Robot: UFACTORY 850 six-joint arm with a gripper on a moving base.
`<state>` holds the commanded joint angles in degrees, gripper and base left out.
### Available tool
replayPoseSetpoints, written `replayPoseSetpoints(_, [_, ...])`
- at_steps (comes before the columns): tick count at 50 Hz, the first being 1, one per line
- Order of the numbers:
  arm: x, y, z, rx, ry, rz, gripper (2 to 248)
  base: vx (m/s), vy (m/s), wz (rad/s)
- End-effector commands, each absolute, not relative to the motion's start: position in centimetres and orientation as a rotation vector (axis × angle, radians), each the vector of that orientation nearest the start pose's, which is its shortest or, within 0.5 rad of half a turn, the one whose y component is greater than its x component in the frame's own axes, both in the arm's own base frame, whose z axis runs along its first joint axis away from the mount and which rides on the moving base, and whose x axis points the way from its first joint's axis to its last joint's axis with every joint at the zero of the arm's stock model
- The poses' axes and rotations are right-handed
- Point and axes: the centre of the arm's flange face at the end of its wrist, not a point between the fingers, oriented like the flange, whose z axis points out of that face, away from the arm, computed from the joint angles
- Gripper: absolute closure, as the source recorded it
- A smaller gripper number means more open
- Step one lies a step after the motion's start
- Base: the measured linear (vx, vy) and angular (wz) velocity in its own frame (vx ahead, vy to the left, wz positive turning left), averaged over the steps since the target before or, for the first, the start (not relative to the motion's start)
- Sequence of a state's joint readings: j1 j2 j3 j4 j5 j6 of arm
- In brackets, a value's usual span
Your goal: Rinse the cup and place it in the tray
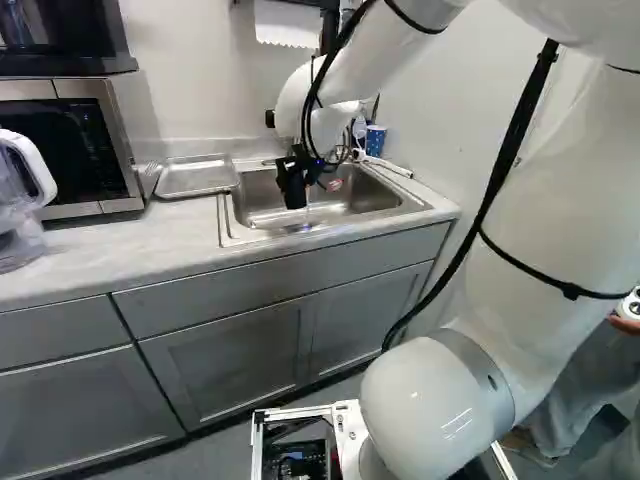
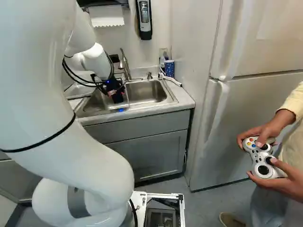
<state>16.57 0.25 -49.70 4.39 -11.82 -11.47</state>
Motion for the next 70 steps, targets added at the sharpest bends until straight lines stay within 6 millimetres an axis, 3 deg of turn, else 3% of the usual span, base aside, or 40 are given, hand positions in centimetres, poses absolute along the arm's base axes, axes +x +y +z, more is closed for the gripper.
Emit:
replayPoseSetpoints(16, [44.1, 16.1, 52.5, -2.803, -0.683, -1.003, 129, 0.000, 0.000, 0.000])
replayPoseSetpoints(33, [43.3, 18.0, 54.6, -2.720, -0.722, -1.126, 129, 0.000, 0.000, 0.000])
replayPoseSetpoints(70, [44.2, 18.0, 59.5, -2.602, -0.639, -1.359, 129, 0.000, 0.000, 0.000])
